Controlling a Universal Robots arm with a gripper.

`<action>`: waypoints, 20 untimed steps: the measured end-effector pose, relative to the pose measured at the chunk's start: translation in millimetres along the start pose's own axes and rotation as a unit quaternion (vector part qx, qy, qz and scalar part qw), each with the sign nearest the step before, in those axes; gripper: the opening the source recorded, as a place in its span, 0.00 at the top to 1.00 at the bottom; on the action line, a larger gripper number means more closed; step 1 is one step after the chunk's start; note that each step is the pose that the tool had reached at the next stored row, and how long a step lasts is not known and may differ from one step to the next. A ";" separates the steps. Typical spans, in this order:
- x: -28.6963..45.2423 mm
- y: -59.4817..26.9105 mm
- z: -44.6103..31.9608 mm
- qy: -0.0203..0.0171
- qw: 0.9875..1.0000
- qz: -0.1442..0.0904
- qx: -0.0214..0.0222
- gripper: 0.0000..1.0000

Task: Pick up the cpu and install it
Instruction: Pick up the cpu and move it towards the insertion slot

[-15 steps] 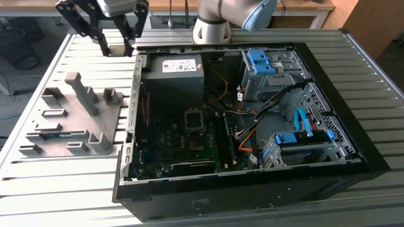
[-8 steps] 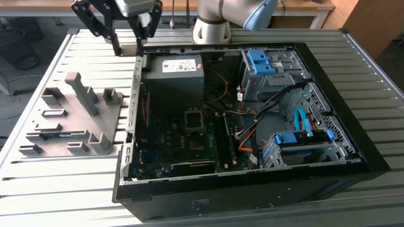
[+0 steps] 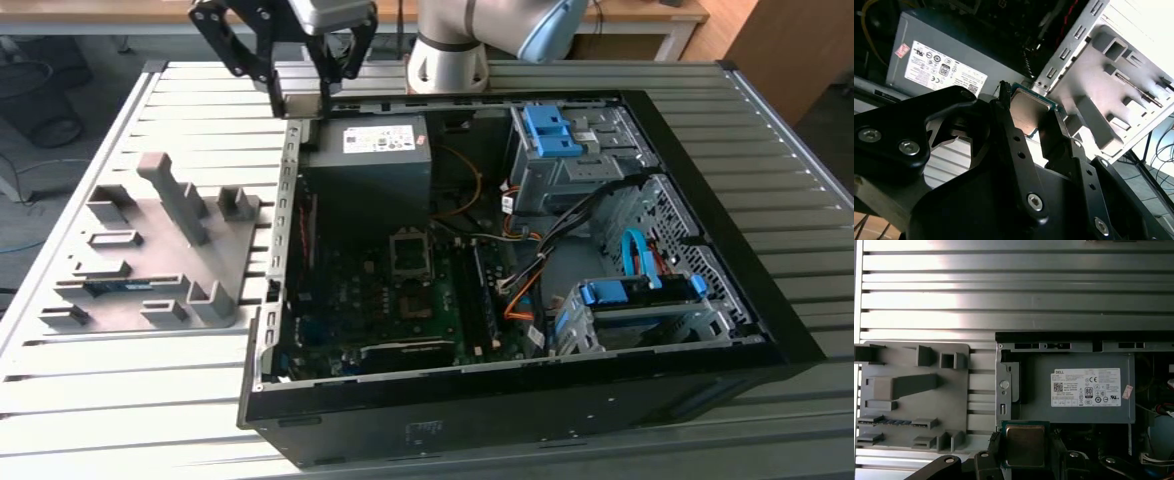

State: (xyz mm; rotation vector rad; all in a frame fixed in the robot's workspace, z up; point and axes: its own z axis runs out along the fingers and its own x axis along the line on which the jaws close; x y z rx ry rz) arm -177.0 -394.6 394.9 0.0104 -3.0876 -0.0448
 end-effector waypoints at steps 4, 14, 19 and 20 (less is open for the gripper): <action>-13.2 -0.1 -0.7 0.001 1.000 0.000 0.000 0.53; -56.1 -0.3 -3.0 0.003 1.000 0.000 0.000 0.53; -72.6 -0.4 -3.9 0.004 1.000 0.000 0.000 0.53; -75.7 -0.5 -4.1 0.004 1.000 0.000 0.000 0.53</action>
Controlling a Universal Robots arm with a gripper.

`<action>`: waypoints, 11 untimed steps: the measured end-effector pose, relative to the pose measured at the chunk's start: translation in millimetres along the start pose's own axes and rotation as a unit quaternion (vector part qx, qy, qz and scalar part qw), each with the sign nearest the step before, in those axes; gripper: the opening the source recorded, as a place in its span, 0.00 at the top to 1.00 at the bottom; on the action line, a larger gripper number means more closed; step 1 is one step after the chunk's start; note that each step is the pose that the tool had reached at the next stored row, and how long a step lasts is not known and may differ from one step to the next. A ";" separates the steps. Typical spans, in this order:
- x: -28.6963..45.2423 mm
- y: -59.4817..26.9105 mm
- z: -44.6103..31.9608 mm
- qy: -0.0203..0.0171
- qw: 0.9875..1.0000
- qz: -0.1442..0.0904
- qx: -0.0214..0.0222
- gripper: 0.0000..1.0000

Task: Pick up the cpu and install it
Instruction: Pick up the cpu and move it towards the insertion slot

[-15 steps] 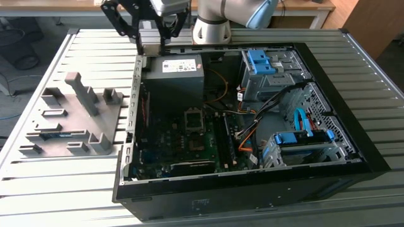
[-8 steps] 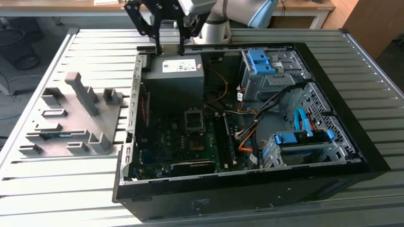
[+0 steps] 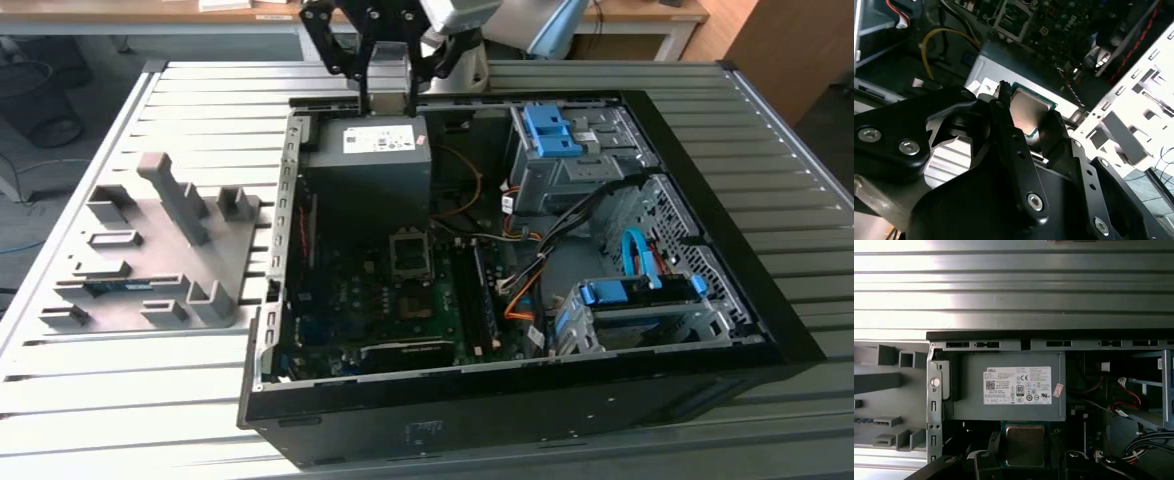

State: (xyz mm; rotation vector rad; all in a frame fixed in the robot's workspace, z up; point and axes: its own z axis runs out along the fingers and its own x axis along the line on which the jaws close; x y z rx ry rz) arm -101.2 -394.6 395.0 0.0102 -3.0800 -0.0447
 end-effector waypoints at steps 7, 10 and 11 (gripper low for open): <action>-21.5 -0.1 -1.3 0.001 1.000 0.000 0.000 0.53; -30.7 -0.2 -1.9 0.001 1.000 0.000 0.000 0.53; -33.8 -0.2 -2.1 0.001 1.000 0.000 0.000 0.53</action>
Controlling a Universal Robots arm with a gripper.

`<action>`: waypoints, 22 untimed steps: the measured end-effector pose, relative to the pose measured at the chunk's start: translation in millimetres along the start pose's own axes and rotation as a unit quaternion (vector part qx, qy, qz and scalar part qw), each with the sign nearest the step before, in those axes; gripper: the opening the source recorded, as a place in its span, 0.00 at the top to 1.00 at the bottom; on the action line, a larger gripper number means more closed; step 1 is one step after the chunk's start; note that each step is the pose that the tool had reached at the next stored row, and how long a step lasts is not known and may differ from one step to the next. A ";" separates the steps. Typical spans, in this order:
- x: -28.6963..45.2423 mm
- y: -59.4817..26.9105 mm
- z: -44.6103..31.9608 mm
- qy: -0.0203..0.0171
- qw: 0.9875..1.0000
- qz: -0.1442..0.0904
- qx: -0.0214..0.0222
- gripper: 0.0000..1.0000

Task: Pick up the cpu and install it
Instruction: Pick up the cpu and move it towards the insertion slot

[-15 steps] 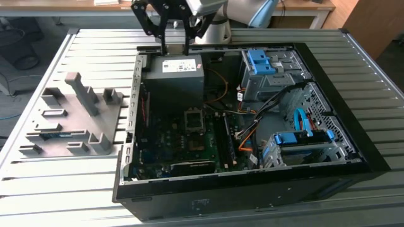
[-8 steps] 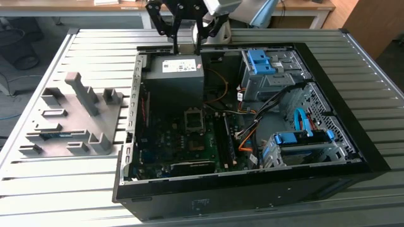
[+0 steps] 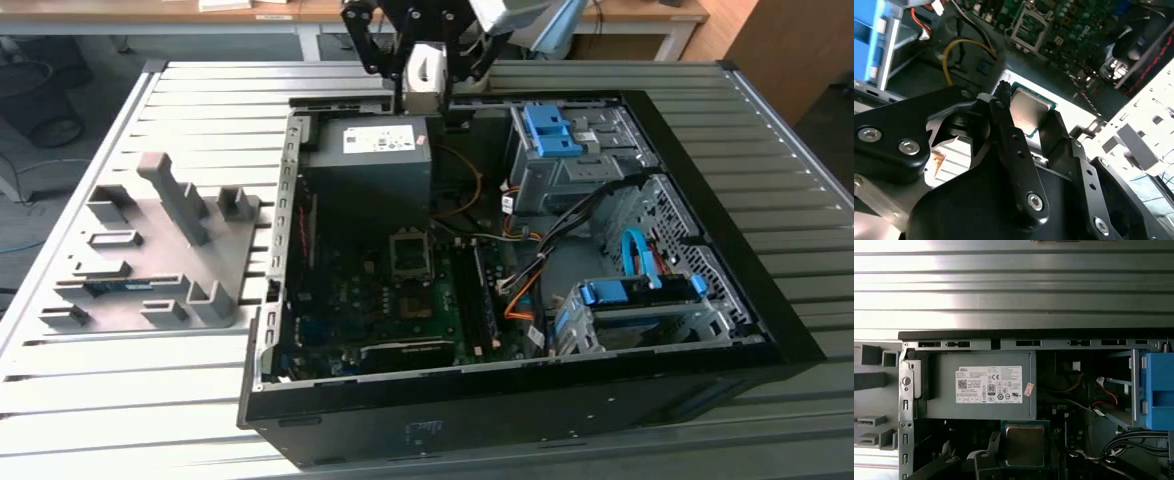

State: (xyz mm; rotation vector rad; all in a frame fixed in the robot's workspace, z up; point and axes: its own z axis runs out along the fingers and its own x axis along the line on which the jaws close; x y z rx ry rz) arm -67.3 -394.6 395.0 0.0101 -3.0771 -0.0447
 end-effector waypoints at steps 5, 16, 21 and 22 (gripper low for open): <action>-15.3 -0.1 -1.0 0.001 1.000 0.000 0.000 0.53; -48.7 -0.3 -3.1 0.002 1.000 0.000 0.000 0.53; -64.6 -0.4 -4.1 0.003 1.000 0.000 0.000 0.53; -67.4 -0.4 -4.3 0.003 1.000 0.000 0.000 0.53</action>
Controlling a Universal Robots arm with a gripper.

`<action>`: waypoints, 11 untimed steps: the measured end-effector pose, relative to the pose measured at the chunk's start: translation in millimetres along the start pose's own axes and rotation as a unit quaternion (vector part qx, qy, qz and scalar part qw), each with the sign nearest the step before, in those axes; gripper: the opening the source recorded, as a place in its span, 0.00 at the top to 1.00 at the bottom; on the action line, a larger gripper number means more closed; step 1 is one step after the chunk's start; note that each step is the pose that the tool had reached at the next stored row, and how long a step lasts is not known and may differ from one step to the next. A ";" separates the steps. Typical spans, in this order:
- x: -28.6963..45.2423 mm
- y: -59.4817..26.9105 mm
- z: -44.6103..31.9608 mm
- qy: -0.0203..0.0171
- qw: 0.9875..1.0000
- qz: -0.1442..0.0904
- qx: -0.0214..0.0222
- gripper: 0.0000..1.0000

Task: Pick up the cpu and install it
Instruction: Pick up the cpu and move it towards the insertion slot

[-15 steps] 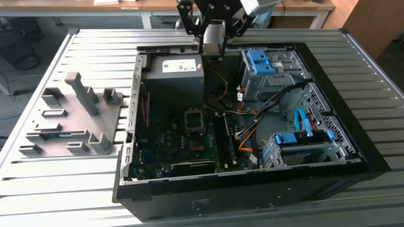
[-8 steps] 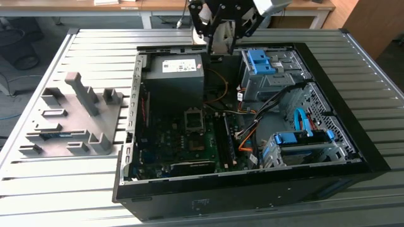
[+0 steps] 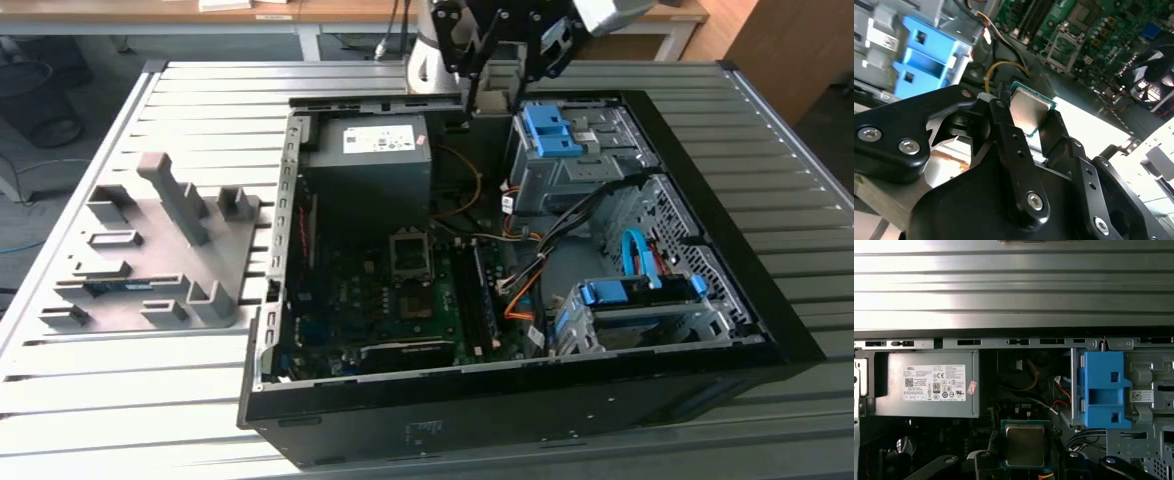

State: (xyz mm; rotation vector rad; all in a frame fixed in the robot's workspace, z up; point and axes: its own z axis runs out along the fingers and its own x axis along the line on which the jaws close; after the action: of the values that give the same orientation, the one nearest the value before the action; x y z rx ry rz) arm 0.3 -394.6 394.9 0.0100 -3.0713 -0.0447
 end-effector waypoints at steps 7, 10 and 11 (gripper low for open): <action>-4.0 -0.1 -0.3 0.000 1.000 0.000 0.000 0.53; -3.9 -5.4 -0.4 0.000 1.000 0.000 0.002 0.53; -3.8 -8.5 -0.5 0.000 1.000 0.000 0.003 0.53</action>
State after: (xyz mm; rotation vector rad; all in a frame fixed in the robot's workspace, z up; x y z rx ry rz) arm 4.2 -403.1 394.9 0.0097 -3.0710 -0.0348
